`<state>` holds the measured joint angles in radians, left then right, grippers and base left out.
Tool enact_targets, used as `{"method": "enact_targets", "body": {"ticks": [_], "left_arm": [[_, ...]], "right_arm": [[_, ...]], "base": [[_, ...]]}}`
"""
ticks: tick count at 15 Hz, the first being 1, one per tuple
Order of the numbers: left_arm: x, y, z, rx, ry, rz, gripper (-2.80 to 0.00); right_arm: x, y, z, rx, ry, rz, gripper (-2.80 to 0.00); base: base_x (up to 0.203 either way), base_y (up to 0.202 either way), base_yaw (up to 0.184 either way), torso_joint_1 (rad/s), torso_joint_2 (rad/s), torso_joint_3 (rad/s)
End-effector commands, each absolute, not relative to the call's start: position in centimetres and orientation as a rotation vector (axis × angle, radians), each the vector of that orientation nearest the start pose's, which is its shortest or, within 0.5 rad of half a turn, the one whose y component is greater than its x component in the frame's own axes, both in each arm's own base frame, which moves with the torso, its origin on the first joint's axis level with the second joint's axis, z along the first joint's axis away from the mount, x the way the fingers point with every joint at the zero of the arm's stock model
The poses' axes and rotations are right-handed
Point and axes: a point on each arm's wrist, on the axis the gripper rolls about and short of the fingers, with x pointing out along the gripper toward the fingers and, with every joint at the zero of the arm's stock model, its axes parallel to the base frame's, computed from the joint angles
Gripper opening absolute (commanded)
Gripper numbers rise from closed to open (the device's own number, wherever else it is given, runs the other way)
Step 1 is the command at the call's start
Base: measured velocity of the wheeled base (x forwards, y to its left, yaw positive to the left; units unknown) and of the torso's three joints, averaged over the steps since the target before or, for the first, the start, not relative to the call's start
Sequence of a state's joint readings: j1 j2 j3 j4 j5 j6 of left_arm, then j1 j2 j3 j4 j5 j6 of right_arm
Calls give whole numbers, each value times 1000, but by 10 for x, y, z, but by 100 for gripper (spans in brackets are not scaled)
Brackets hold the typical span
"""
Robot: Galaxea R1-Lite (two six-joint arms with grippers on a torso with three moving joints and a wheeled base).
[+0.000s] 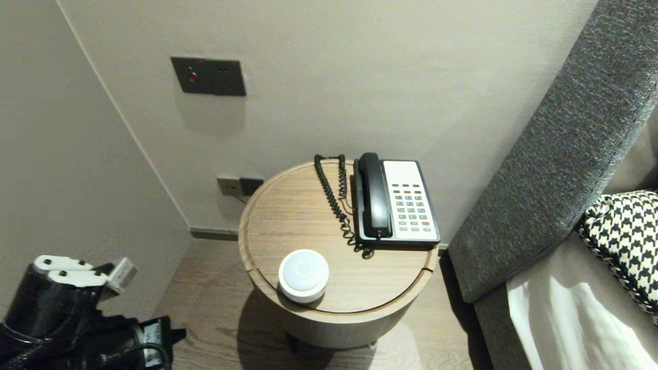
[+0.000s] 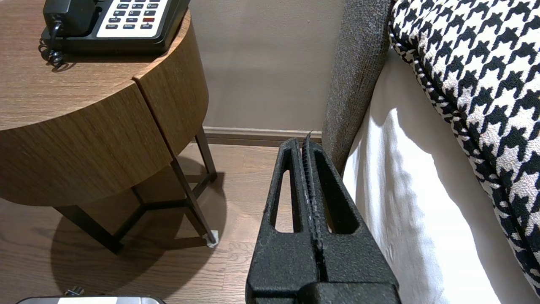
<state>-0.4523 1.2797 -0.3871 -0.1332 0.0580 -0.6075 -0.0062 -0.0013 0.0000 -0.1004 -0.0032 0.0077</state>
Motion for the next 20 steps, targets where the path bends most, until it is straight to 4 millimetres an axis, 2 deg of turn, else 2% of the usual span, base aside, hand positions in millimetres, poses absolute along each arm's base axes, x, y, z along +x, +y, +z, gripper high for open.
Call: {"method": "enact_targets", "body": {"ticks": [1,4,6,9,11,14,20], "left_arm": [[123,-32,147,-354,642,-58,-280],[84,-14,160,-262,501,-50,-280],[53,-6,156,-191,424,-65,-280],[16,-1,132,-129,332,-51,-280],[-2,0,105,-52,303,-21,-280],[-16,1,83,13,273,17,-280],[-26,0,78,34,161,9,-280]], "right_arm": [[-20,0,75,8,-63,-10,-280],[-20,0,75,8,-63,-9,-280],[-20,0,75,8,-63,-9,-280],[-20,0,75,8,-63,-9,-280],[-20,0,75,8,-63,-9,-280],[-20,0,75,8,-63,-9,-280],[-20,0,75,8,-63,-9,-280]], "base": [[0,0,0,0,0,0],[0,0,0,0,0,0],[0,0,0,0,0,0],[0,0,0,0,0,0],[0,0,0,0,0,0],[0,0,0,0,0,0],[0,0,0,0,0,0]]}}
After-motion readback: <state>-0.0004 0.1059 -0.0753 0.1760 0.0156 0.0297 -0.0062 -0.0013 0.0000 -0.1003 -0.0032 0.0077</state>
